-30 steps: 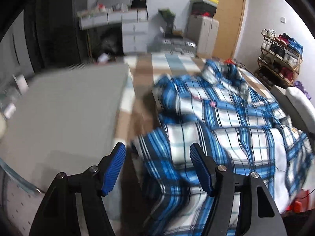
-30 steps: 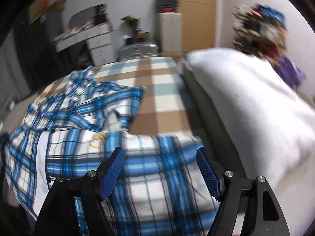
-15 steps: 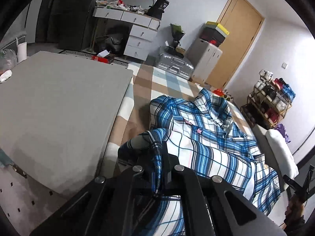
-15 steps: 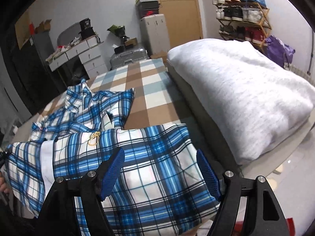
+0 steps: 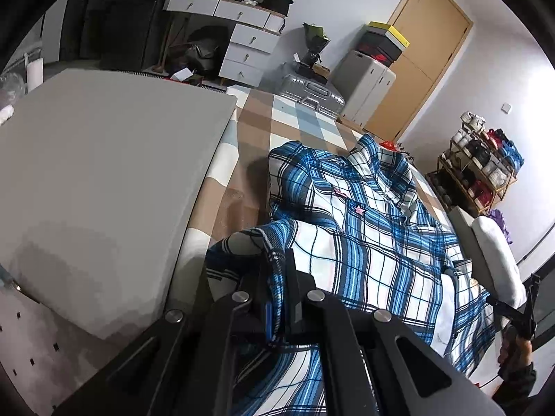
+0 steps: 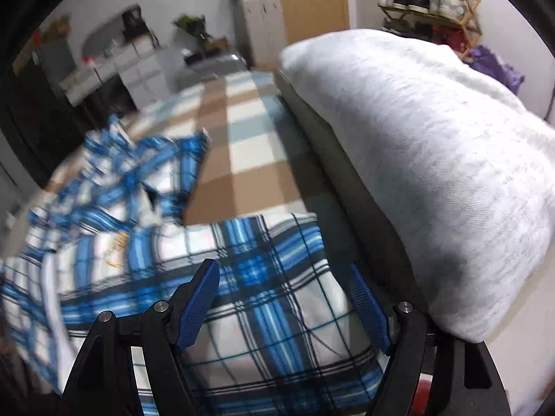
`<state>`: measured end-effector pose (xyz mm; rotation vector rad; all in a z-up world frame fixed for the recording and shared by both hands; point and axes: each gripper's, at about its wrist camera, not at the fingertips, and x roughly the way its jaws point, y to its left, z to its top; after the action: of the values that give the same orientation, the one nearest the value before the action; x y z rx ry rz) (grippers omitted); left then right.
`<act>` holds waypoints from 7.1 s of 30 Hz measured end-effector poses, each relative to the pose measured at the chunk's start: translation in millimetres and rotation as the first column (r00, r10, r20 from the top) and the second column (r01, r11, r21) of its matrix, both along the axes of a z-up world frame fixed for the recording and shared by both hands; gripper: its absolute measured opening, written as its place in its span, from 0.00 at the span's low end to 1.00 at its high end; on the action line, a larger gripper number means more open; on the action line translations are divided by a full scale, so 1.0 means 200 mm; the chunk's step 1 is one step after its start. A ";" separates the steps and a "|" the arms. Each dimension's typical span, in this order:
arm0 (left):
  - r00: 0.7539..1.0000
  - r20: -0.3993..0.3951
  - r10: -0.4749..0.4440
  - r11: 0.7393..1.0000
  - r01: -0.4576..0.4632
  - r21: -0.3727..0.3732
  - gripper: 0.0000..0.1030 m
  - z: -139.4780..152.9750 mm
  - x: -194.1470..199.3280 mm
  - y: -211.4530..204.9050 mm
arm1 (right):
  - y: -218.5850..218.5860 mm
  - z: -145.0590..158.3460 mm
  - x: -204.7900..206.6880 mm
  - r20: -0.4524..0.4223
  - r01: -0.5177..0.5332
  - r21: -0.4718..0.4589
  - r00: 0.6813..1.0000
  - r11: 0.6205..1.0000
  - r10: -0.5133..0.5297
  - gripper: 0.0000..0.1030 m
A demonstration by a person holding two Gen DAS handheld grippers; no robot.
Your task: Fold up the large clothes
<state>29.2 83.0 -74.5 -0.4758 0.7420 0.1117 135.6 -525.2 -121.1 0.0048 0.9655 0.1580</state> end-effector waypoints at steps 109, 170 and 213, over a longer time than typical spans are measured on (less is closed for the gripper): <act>0.762 -0.245 -0.600 0.676 0.646 0.355 0.00 -0.15 0.67 -0.87 | 0.96 0.14 -0.08 0.076 -0.846 -0.167 0.501 0.507 0.862 0.02; 0.996 -0.091 -0.011 0.982 0.028 0.189 0.61 -0.08 0.00 -0.03 | -0.17 -0.01 -0.26 0.034 0.052 0.401 0.997 0.914 -0.072 0.75; 0.990 -0.114 0.084 0.985 -0.066 0.156 0.61 -0.16 -0.16 -0.08 | 0.04 0.43 -0.16 0.330 -0.005 0.337 0.937 0.941 -0.113 0.00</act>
<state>-2.5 66.9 -105.7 -0.3534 0.8270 0.2680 103.0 -516.9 -34.5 0.3078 0.5760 0.2610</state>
